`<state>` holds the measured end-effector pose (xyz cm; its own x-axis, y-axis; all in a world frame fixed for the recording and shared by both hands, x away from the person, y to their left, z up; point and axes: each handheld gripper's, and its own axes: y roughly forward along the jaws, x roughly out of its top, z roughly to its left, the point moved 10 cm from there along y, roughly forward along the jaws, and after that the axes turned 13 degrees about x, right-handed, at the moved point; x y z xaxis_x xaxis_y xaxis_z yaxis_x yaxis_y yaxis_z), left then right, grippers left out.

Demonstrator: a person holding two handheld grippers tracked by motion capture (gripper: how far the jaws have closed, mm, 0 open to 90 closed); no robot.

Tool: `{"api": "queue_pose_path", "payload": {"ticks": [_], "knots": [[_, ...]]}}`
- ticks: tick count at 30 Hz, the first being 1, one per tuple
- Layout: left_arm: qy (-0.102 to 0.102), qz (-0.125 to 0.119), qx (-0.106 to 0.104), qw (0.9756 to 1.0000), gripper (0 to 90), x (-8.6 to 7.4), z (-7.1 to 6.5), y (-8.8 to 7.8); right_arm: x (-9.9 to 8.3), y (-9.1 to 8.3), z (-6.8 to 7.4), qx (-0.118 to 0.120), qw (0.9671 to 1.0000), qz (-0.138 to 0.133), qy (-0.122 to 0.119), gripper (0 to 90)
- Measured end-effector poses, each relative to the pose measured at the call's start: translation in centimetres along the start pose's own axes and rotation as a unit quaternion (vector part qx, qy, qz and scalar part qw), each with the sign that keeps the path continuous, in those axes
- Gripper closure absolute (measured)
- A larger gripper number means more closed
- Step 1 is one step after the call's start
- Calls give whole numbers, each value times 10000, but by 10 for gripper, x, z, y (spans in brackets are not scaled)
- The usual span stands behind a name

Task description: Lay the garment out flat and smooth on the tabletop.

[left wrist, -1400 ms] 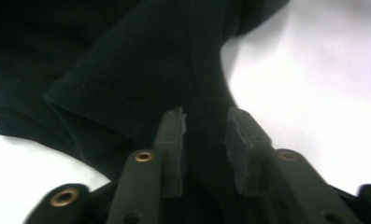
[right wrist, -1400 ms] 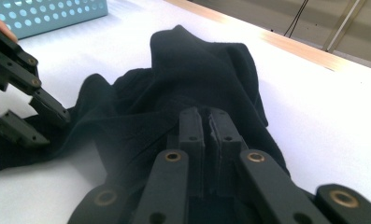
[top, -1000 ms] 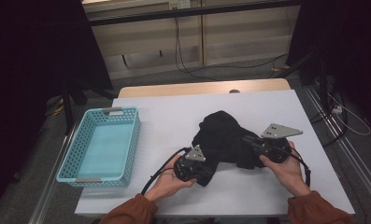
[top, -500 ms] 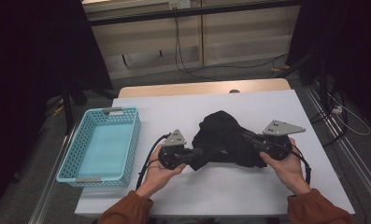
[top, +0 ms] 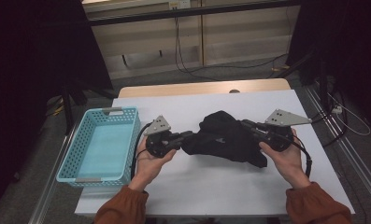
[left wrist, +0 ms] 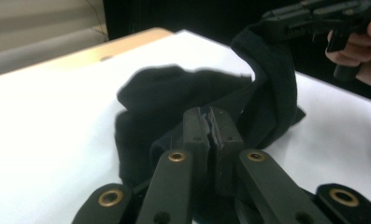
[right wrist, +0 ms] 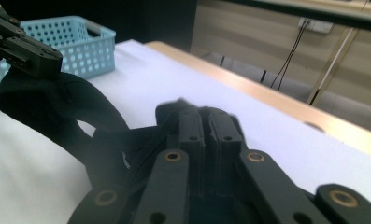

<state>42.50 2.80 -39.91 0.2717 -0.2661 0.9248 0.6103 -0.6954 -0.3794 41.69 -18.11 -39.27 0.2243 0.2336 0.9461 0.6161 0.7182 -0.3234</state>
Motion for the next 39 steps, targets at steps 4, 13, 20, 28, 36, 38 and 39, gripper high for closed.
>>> {"api": "queue_pose_path", "payload": {"ticks": [4, 13, 20, 28, 36, 38, 39], "knots": [[-50, -199, 147, 9997, 870, 16, 9, -8, 16, -7, -5, -62, 9997, -217, -43, 862], [-184, -536, 337, 9978, 870, 44, 20, -11, 45, -17, -21, -245, 9979, -594, -31, 862], [-387, -642, 629, 9952, 870, 59, 41, 5, 61, 1, -34, -241, 9979, -593, -58, 863], [-574, -666, 850, 9925, 870, 80, 65, 26, 87, 20, -60, -325, 9972, -671, -61, 863], [-642, -745, 996, 9902, 870, 103, 81, 39, 110, 29, -85, -483, 9961, -737, 6, 863], [-671, -752, 1075, 9891, 870, 108, 88, 42, 114, 32, -90, -509, 9960, -739, 16, 863], [-698, -736, 1113, 9886, 870, 110, 92, 44, 116, 33, -93, -526, 9959, -733, 17, 863]]}}
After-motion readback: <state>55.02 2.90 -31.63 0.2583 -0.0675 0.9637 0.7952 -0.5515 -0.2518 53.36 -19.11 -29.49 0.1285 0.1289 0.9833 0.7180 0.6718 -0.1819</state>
